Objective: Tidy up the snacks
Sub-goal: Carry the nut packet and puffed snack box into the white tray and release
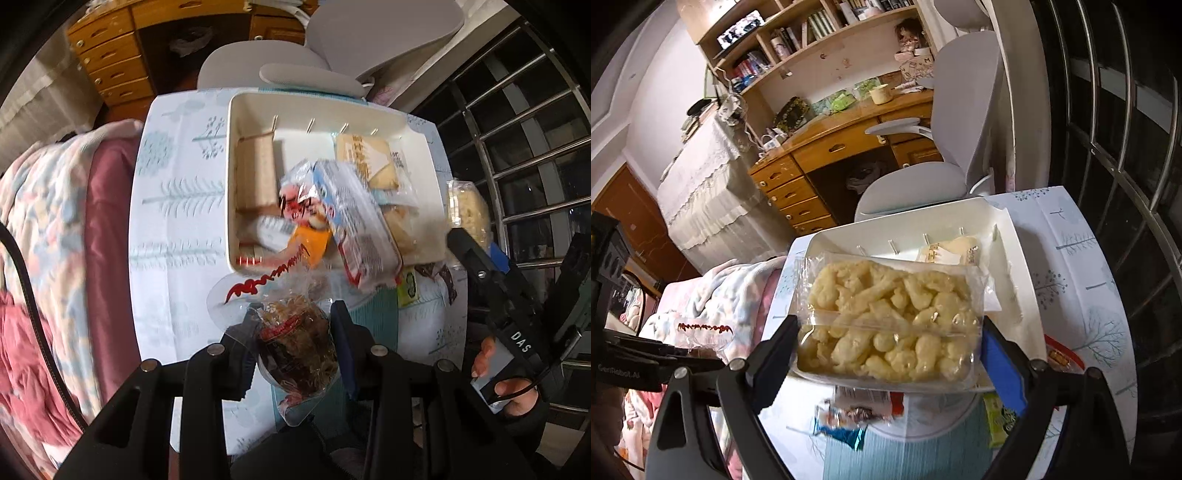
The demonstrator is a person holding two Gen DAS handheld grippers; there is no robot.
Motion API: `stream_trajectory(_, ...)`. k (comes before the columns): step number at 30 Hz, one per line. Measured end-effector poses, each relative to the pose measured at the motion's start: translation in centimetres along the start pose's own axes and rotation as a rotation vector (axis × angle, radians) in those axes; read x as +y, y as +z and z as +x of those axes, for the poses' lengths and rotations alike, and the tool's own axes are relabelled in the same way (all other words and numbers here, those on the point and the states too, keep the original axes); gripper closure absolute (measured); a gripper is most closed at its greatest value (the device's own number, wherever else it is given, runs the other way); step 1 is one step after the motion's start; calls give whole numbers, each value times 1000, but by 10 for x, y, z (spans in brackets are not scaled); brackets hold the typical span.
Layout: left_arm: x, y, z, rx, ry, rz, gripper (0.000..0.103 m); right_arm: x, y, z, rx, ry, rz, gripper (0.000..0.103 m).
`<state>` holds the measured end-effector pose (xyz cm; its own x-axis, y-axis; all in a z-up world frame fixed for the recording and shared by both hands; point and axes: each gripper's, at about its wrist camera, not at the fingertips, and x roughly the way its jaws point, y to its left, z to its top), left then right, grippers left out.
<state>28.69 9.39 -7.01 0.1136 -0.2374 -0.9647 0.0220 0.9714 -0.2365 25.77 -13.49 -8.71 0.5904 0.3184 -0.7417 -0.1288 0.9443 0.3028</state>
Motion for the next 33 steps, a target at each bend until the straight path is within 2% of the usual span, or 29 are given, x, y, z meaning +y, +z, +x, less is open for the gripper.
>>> stream_trajectory(11,6,44,12,-46,-15,26,67,8,12,31,98,-73,50,6)
stream_trajectory(12,5,45,11,-54,-14,30,58,7,12,33,109,-83,55,4)
stream_trajectory(13,4,46,11,-57,-10,34,42,7,12,35,118,-92,55,3)
stream_trajectory(14,3,46,10,-65,-2,39,37,8,11,37,131,-104,52,2)
stream_trajectory(19,2,42,8,-71,3,45,31,9,10,39,164,-117,23,1)
stream_trajectory(23,3,34,4,-73,14,33,30,11,11,33,168,-109,17,0)
stream_trajectory(29,0,17,-6,-89,24,14,26,14,13,19,177,-94,-9,0)
stream_trajectory(33,-3,1,-15,-108,35,-23,19,15,15,6,180,-84,-42,0)
